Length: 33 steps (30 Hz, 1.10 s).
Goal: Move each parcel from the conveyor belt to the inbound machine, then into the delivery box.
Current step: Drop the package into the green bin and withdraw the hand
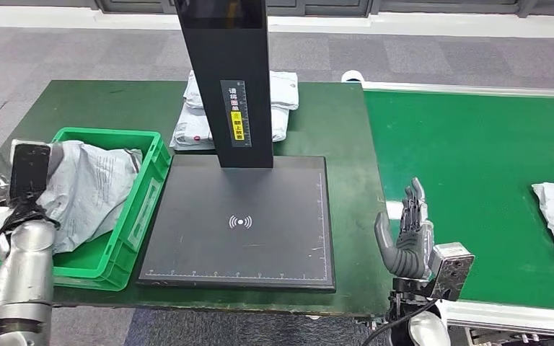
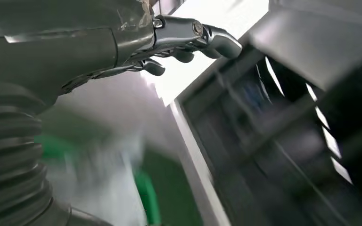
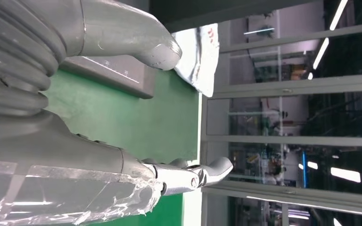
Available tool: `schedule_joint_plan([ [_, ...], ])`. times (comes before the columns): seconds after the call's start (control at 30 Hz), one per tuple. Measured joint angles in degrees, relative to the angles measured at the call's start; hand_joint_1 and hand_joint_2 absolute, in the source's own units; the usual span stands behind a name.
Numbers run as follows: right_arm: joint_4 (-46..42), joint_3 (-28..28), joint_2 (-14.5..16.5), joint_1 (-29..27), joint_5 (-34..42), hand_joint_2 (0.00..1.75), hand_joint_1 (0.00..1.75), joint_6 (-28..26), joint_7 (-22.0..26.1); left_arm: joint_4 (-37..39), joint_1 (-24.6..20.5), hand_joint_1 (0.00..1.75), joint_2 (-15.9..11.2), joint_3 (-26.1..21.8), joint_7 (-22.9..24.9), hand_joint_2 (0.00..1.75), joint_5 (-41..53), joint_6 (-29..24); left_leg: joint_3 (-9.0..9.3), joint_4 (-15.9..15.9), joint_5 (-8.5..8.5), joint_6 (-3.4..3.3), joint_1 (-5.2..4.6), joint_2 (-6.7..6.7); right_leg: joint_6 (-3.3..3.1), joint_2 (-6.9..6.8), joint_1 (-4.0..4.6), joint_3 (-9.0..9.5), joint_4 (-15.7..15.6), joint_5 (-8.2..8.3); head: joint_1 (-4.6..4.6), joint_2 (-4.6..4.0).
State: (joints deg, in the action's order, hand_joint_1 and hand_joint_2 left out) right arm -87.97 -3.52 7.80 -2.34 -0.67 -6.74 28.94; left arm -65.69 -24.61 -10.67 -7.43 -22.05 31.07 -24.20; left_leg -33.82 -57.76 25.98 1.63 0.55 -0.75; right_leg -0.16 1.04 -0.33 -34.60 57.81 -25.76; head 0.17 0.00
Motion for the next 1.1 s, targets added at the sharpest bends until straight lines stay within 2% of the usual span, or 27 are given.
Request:
schedule_joint_plan([
  [0.07,1.16,0.00,0.00,1.46,0.71,1.75,0.00,-0.05,-0.37,-0.19,-0.21,0.00,2.80,1.34,-3.50,1.75,-6.00,3.12,0.00,-0.01,0.00,-0.01,0.00,0.00,0.02,-0.02,0.00,0.02,0.00,0.02,0.01,0.00],
  [0.17,2.58,0.00,-0.01,2.84,1.31,1.75,0.00,-0.08,-0.72,-0.04,-0.50,0.00,5.28,3.76,-5.08,1.75,-8.81,3.23,0.01,-0.02,-0.01,-0.01,0.00,0.03,0.01,0.03,-0.05,0.02,0.00,0.08,0.01,0.00],
  [0.53,4.07,0.00,-0.04,3.74,1.75,1.75,0.00,-0.66,-0.70,-0.01,-0.79,0.00,6.91,6.94,-5.21,1.75,-11.14,2.96,0.01,-0.01,0.00,0.01,0.09,0.04,-0.06,0.03,-0.06,-0.01,0.00,0.04,0.00,0.00],
  [0.63,4.70,-0.03,-0.04,4.36,1.85,1.75,0.00,-0.04,-0.70,0.22,-1.00,0.00,7.64,7.51,-5.72,1.75,-12.88,5.20,0.01,-0.01,-0.01,0.01,0.06,0.04,-0.06,0.02,-0.05,-0.02,0.00,0.05,-0.01,0.00],
  [0.7,6.09,-0.21,-0.04,5.78,1.65,1.75,0.00,0.91,-0.29,1.10,-1.70,0.00,9.05,8.53,-6.71,1.75,-14.89,8.03,0.01,-0.01,-0.04,-0.03,0.03,0.01,-0.04,-0.01,-0.05,0.00,0.00,0.06,-0.01,0.00],
  [0.83,12.48,-1.53,0.01,10.93,1.19,0.00,0.00,2.30,-1.32,5.64,-4.05,0.00,14.04,12.57,-9.39,1.75,-19.00,10.79,-0.03,-0.02,-0.16,-0.21,0.00,-0.13,0.12,-0.14,-0.13,0.06,0.00,0.17,0.00,0.00],
  [0.87,14.36,-2.07,0.10,12.08,1.53,0.00,0.00,2.33,-1.51,6.95,-4.48,0.00,15.31,13.82,-9.92,1.75,-19.89,10.90,-0.04,-0.03,-0.17,-0.24,-0.01,-0.16,0.16,-0.16,-0.16,0.06,0.00,0.19,0.01,0.00],
  [1.0,21.41,-4.44,0.99,15.78,3.99,1.75,0.00,1.93,0.22,12.92,-6.24,0.00,19.99,18.38,-11.82,1.75,-21.87,8.72,-0.07,-0.05,-0.19,-0.27,-0.13,-0.18,0.26,-0.15,-0.26,0.03,0.00,0.26,-0.01,0.00],
  [1.03,22.76,-5.13,1.25,16.67,4.53,1.31,0.00,1.78,1.24,14.48,-6.74,0.00,21.03,19.33,-12.49,1.75,-22.17,7.69,-0.07,-0.06,-0.19,-0.27,-0.16,-0.19,0.26,-0.14,-0.26,0.02,0.00,0.26,-0.01,0.00],
  [1.07,23.87,-5.89,1.48,17.47,5.04,1.31,0.00,1.51,2.46,16.02,-7.21,0.00,22.09,20.22,-13.23,1.75,-22.37,6.59,-0.08,-0.07,-0.19,-0.27,-0.18,-0.20,0.26,-0.15,-0.26,0.02,0.00,0.25,-0.01,0.00],
  [1.1,24.74,-6.68,1.75,18.15,5.43,0.87,0.00,1.01,3.79,17.56,-7.65,0.00,23.17,21.14,-14.01,1.75,-22.50,5.49,-0.09,-0.07,-0.19,-0.27,-0.18,-0.23,0.26,-0.17,-0.25,0.02,0.00,0.25,-0.01,0.00],
])
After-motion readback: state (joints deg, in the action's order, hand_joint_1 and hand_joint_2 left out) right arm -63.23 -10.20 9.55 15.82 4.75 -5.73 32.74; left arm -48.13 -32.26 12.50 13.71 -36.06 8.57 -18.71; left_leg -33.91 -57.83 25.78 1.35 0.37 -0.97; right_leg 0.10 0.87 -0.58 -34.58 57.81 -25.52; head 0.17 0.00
